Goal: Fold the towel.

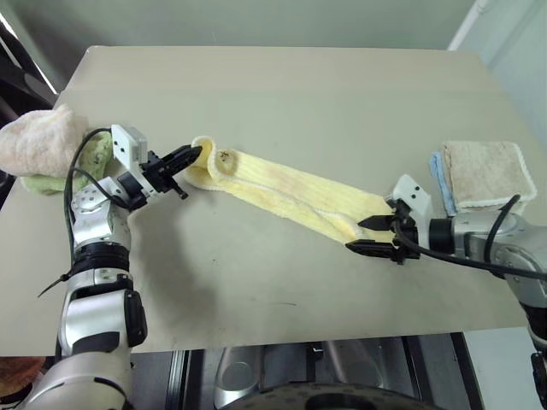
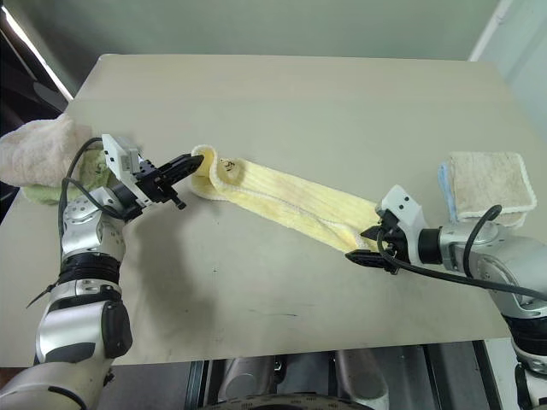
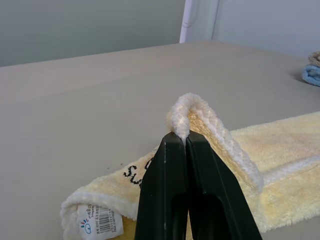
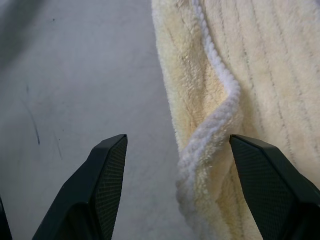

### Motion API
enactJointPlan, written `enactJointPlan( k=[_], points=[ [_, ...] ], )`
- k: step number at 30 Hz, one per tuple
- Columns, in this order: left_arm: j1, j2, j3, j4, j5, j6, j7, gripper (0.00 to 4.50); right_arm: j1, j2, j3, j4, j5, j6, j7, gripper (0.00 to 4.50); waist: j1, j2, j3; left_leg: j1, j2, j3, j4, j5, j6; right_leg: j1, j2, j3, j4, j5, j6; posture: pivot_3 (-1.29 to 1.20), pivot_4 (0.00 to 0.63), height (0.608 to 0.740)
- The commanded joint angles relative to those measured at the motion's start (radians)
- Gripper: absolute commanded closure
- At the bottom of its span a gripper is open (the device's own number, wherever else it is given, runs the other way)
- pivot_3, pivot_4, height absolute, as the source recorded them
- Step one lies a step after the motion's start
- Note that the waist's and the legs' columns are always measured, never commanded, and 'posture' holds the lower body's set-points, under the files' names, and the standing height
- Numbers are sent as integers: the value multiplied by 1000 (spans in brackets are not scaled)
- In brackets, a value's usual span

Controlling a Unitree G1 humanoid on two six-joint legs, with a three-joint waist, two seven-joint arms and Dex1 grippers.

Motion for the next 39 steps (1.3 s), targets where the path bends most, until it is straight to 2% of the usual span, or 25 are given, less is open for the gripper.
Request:
enactJointPlan(
  k=[1, 4, 7, 15, 18, 21, 24, 28, 31, 35, 39],
  points=[
    [-10, 12, -7, -25, 8, -29, -3, 4500, -24, 14, 10, 6, -43, -10, -41, 1049, 0, 0, 0, 0, 0, 0, 0, 0, 0, 0, 0, 0, 0, 0, 0, 0, 150, 703],
    [-12, 12, -15, -18, 15, -47, -5, 4500, -25, 13, 31, 31, -90, -36, -47, 1049, 0, 0, 0, 0, 0, 0, 0, 0, 0, 0, 0, 0, 0, 0, 0, 0, 150, 703],
    [-13, 9, -16, -16, 15, -50, -4, 4500, -25, 26, 26, 40, -102, -46, -49, 1638, 0, 0, 0, 0, 0, 0, 0, 0, 0, -1, 0, 0, 0, 1, 1, 0, 150, 703],
    [-4, 16, -12, -15, 16, -54, -4, 4500, -31, 15, -32, 47, -89, -53, -23, 4408, 0, 0, 0, -1, 0, 0, 0, 0, 0, -1, 0, 0, 0, 1, 1, 0, 150, 703],
    [-10, 19, -6, -9, 13, -54, 2, 4500, -60, 31, -101, 52, -26, -12, -18, 4459, 0, 0, 0, -1, 0, 0, 0, 0, 0, -1, 0, 0, 0, 1, 0, 0, 150, 703],
    [-24, 21, 5, 7, 9, -60, 15, 4500, -114, 53, -233, 100, 85, 46, -7, 4459, 0, 0, 0, -1, 0, 0, 0, 0, 0, -1, 0, 0, 0, 0, 0, 0, 150, 703],
    [-70, 18, 22, 43, 4, -75, 54, 4500, -155, 16, -284, 151, 93, 30, 14, 4459, 3, 0, 0, -3, 0, 0, 0, 0, 0, -2, 0, 0, 0, -1, -3, 0, 150, 703],
    [-176, 12, 43, 128, 17, -122, 149, 4500, -244, -52, -254, 264, 5, -68, 40, 4459, 7, 0, 0, -6, 0, -1, 1, 0, 0, -5, -1, 0, 0, 1, -3, 0, 150, 703],
    [-279, 65, 20, 256, 79, -154, 207, 4500, -363, -76, -187, 469, -139, -231, 50, 4459, 3, 0, 0, -6, 0, 0, 1, 0, 1, -6, -1, 0, 0, 5, 2, 0, 150, 703],
    [-408, 110, 16, 372, 119, -178, 251, 4500, -528, -51, -113, 756, -305, -463, 57, 4459, -5, 0, 0, -8, 0, 0, -1, 0, 1, -10, -2, 1, 1, 6, 2, 0, 150, 703],
    [-513, 154, -4, 440, 182, -224, 320, 4500, -735, 22, -115, 1085, -395, -662, 7, 4459, -12, 1, 1, -13, 0, 1, -3, 1, 1, -17, -2, 1, 3, 7, 2, 0, 150, 703]
  ],
)
